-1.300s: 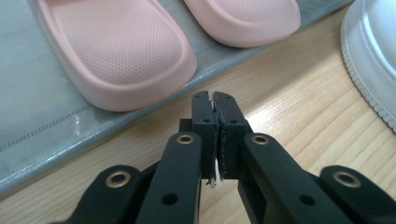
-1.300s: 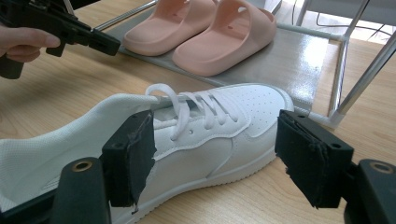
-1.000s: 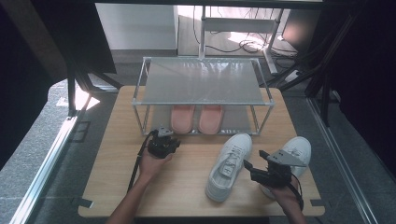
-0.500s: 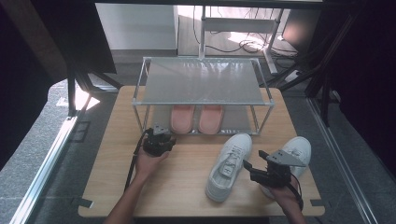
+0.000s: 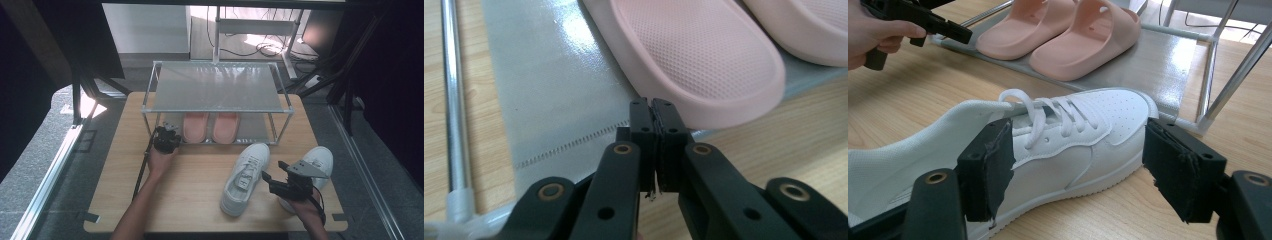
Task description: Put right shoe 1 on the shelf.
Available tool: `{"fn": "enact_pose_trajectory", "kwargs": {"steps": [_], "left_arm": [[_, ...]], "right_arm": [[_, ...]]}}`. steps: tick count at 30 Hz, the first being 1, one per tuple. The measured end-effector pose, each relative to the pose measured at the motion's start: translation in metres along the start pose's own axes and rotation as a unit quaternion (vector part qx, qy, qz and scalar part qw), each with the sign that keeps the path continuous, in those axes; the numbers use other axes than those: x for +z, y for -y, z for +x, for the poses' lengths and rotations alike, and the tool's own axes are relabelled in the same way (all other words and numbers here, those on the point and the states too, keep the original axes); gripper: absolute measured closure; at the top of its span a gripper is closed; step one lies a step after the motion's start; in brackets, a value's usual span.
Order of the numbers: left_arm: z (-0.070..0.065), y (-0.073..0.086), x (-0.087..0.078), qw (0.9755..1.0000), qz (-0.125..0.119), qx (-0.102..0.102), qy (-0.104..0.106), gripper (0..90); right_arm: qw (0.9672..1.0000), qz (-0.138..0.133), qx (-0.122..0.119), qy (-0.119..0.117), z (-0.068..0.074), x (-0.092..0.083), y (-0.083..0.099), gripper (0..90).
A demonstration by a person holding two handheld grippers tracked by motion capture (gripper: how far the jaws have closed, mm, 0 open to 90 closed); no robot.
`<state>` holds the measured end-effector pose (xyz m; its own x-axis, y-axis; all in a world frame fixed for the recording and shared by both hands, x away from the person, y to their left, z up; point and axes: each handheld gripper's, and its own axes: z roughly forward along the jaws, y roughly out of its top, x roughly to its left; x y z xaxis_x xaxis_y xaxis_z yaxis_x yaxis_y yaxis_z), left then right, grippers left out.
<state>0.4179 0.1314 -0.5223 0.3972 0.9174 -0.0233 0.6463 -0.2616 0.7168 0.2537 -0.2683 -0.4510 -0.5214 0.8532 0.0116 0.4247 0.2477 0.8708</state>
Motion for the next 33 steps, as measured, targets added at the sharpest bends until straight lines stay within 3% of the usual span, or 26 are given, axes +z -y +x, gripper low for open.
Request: {"fn": "enact_pose_trajectory", "kwargs": {"steps": [9,17,33], "left_arm": [[-0.006,-0.001,0.013,0.9996,-0.006,-0.015,0.022,89.7],[-0.02,-0.005,0.02,0.9992,-0.005,-0.012,0.037,89.3],[-0.026,-0.012,0.023,0.999,0.005,0.001,0.045,87.0]], "right_arm": [[1.0,-0.003,0.002,0.001,-0.001,0.0,0.0,29.2],[1.0,-0.002,0.002,0.001,-0.001,0.0,0.0,29.2],[1.0,-0.002,0.002,0.001,-0.001,0.0,0.001,29.2]]}}
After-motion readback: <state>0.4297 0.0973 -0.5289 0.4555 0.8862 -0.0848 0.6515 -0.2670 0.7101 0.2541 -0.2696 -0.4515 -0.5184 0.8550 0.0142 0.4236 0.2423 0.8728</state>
